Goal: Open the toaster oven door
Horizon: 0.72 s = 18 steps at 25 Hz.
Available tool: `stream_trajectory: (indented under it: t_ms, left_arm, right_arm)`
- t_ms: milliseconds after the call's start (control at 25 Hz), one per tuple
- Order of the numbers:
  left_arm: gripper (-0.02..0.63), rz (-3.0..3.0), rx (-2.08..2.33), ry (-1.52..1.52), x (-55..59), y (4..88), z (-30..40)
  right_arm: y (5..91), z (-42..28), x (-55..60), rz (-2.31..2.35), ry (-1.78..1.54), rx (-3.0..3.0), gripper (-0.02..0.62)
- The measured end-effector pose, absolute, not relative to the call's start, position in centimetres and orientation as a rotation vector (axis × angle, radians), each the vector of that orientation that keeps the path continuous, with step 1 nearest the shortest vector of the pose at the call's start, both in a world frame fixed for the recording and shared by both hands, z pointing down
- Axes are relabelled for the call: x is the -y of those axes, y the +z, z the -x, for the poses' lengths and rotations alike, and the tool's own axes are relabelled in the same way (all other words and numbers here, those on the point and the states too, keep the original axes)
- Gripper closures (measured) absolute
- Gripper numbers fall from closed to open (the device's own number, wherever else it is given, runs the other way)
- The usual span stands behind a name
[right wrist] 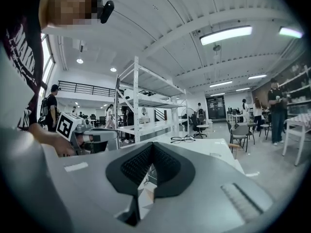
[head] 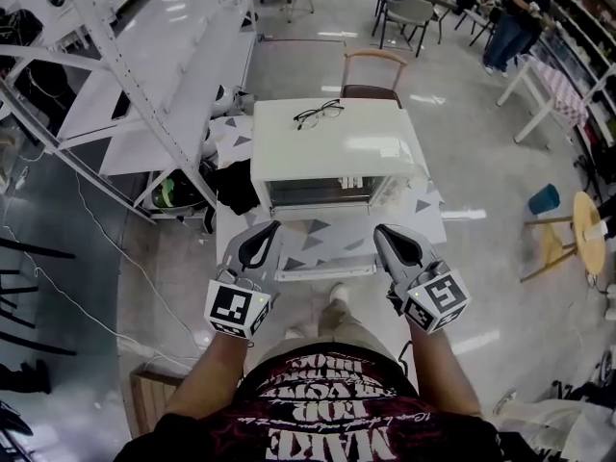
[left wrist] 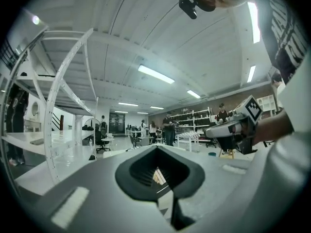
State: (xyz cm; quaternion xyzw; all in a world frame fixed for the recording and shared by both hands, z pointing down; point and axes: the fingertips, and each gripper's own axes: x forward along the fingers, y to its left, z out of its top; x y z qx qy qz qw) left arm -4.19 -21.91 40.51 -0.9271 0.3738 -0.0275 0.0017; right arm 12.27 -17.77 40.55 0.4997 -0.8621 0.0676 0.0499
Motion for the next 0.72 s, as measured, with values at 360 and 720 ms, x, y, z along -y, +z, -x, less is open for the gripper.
stream_trajectory:
  t_ms: [360,720]
  left_arm:
    - [0.603,2.919,-1.124,-0.095,20.7,36.9,4.9]
    - [0.603,2.924,-1.124,-0.130,19.8,36.7,5.7]
  right_arm:
    - [37.7,-11.6,16.3,-1.584,0.147,2.603,0.571]
    - [36.4,-11.9,15.1,-1.628,0.125,2.567,0.571]
